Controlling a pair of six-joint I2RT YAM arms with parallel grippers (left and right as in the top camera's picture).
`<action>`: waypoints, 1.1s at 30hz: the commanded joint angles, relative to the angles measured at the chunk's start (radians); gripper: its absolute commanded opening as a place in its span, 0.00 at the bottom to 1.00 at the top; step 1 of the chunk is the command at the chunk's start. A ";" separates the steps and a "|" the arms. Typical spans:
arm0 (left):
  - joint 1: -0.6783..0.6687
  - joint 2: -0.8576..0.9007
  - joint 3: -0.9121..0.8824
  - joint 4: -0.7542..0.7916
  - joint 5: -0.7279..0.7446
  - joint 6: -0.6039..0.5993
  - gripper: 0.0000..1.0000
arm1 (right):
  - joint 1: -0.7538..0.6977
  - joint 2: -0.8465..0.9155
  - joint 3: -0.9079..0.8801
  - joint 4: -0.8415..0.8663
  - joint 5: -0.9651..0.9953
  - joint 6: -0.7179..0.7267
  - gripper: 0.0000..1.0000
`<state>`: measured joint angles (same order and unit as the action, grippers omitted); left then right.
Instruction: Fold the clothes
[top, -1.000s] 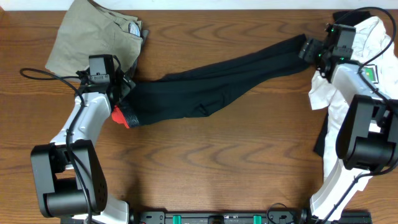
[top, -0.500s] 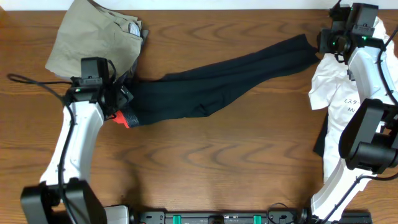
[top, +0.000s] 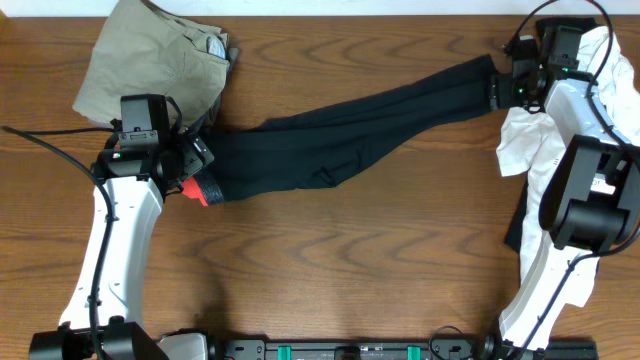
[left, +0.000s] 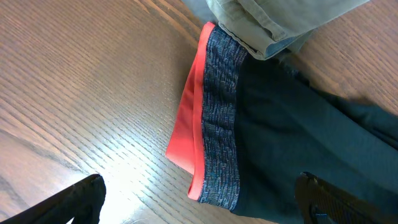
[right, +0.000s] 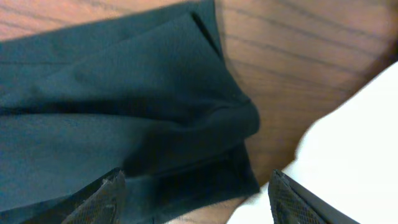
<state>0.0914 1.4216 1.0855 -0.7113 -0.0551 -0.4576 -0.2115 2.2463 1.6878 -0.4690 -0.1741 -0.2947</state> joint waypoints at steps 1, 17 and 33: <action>0.005 -0.002 0.022 -0.005 0.002 0.020 0.98 | -0.006 0.029 0.012 0.025 -0.027 -0.015 0.72; 0.005 -0.002 0.022 -0.005 0.002 0.020 0.98 | -0.010 0.124 0.012 0.138 -0.107 0.091 0.56; 0.005 -0.002 0.022 -0.006 0.002 0.019 0.98 | -0.053 0.123 0.083 0.013 -0.148 0.114 0.08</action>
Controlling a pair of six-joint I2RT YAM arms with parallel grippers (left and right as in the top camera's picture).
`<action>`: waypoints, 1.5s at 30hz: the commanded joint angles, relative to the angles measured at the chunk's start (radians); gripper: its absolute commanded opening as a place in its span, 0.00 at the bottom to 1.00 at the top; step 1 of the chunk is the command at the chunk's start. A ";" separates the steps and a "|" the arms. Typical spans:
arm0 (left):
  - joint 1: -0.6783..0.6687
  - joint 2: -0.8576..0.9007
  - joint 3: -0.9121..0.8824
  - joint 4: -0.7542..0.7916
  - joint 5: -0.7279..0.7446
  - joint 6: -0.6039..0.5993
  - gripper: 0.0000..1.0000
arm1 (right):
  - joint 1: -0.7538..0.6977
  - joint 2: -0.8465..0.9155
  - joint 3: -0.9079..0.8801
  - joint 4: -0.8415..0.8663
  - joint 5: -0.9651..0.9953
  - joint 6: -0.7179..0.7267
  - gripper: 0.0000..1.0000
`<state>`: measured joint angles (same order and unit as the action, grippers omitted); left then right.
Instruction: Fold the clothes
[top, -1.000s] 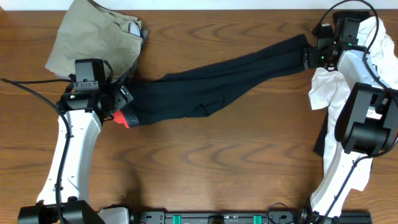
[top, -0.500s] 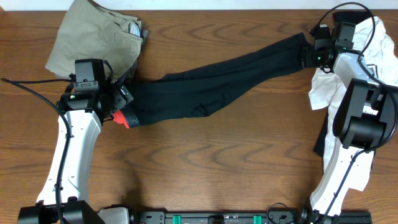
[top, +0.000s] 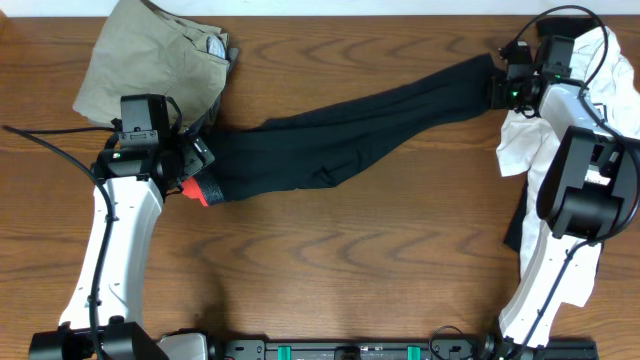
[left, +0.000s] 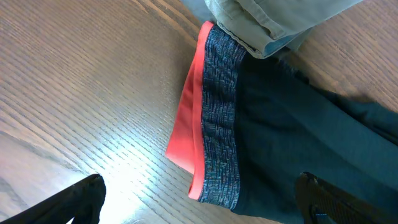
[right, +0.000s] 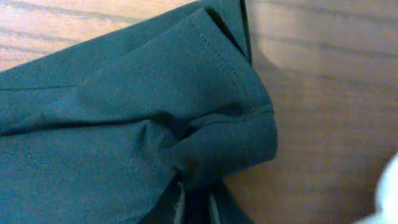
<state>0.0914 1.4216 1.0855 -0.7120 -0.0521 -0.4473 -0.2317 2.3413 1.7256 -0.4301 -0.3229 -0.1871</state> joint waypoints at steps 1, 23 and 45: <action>0.005 -0.002 0.022 -0.005 -0.001 0.009 0.98 | -0.045 0.028 0.077 -0.059 0.000 0.007 0.08; 0.005 -0.002 0.022 -0.005 0.000 0.009 0.98 | -0.157 0.028 0.593 -0.704 -0.254 -0.263 0.01; 0.005 -0.002 0.022 0.013 0.000 0.006 0.98 | 0.307 0.028 0.622 -1.043 -0.244 -0.374 0.01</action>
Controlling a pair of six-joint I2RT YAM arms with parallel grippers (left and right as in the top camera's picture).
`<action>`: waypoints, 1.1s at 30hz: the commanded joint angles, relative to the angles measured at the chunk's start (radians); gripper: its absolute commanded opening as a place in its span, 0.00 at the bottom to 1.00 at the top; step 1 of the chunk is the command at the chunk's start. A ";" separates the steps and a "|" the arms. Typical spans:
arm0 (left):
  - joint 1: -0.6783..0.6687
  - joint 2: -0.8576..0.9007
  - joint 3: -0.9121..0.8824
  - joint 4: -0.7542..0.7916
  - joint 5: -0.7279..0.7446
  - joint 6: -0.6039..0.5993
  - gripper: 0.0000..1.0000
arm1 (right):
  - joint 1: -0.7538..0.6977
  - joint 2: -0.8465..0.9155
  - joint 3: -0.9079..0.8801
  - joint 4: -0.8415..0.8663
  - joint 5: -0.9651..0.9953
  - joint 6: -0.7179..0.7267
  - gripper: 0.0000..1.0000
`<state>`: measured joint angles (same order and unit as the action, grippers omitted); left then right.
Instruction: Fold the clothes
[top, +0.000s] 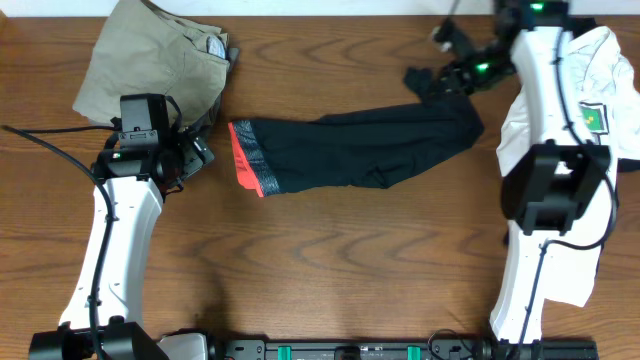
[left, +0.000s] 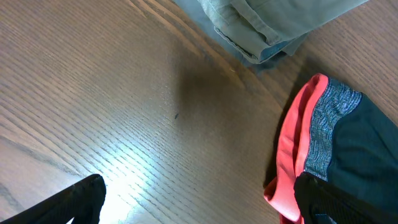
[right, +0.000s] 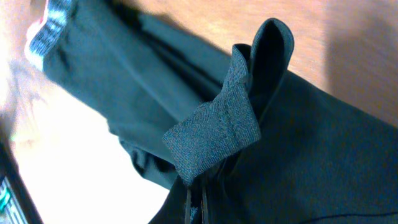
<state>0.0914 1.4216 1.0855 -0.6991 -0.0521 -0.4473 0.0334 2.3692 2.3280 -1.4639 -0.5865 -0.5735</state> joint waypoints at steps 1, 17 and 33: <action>0.005 -0.002 0.022 0.000 0.000 0.006 0.98 | 0.064 0.000 0.019 -0.014 0.033 0.021 0.01; 0.005 -0.002 0.022 0.001 -0.001 0.006 0.98 | 0.287 0.000 0.010 0.042 0.208 0.174 0.01; 0.005 -0.002 0.022 0.000 -0.001 0.006 0.98 | 0.380 0.000 -0.027 0.028 0.221 0.123 0.34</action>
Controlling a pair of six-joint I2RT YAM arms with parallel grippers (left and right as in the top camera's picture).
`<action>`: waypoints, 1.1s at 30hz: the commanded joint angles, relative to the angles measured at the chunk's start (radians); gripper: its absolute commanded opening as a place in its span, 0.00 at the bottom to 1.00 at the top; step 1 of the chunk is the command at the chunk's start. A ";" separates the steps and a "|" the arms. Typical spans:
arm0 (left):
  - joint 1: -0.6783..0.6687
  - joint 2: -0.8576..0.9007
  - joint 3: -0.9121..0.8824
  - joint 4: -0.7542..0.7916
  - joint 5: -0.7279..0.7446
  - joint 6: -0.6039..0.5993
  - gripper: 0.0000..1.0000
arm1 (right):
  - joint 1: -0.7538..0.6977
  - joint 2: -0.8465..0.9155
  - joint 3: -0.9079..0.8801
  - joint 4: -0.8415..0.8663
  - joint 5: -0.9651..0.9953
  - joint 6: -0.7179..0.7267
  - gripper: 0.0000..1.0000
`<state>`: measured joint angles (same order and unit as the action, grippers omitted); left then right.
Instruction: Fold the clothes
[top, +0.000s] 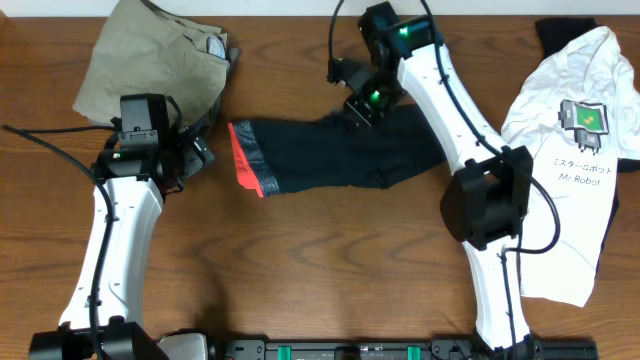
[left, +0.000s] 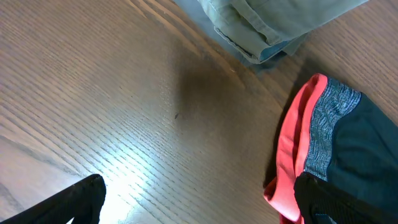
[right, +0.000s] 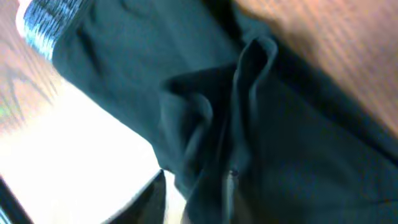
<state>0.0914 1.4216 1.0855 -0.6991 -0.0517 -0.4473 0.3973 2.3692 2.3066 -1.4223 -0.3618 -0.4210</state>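
Note:
Black leggings (top: 330, 155) with a red and grey waistband (top: 247, 158) lie across the table's middle, their leg end doubled back over them. My right gripper (top: 365, 107) hovers over that doubled part. In the blurred right wrist view its jaws (right: 194, 193) stand slightly apart with dark cloth (right: 286, 143) bunched between them. My left gripper (top: 195, 155) is open just left of the waistband (left: 311, 137), touching nothing. Its fingertips (left: 84, 196) show low in the left wrist view.
Folded khaki trousers (top: 150, 55) lie at the back left, and their edge (left: 273, 18) shows close to my left gripper. A white printed T-shirt (top: 565, 150) is spread at the right, with a dark garment (top: 555, 25) under its top edge.
My right gripper has moved left from the back right to over the leggings' middle, bringing the leg end with it. Its jaws, then shut on the cuff, now stand apart. The left arm is unchanged.
The leggings lay stretched from my open left gripper at the waistband to the far right. My right gripper went from open over the cuff to shut on it. Later the leggings lay further right, clear of the left gripper, cuff raised. Now they lie doubled.

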 joint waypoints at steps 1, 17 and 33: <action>0.005 -0.002 0.022 0.000 -0.001 0.006 0.98 | 0.017 0.000 -0.005 -0.022 -0.004 -0.032 0.35; -0.004 0.036 0.004 -0.006 0.192 0.105 0.98 | -0.038 -0.055 0.018 -0.040 0.085 0.040 0.46; -0.021 0.360 0.004 0.132 0.553 0.293 0.98 | -0.122 -0.065 0.018 -0.055 0.089 0.077 0.48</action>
<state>0.0727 1.7584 1.0855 -0.5781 0.3901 -0.2214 0.2741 2.3402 2.3070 -1.4754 -0.2722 -0.3576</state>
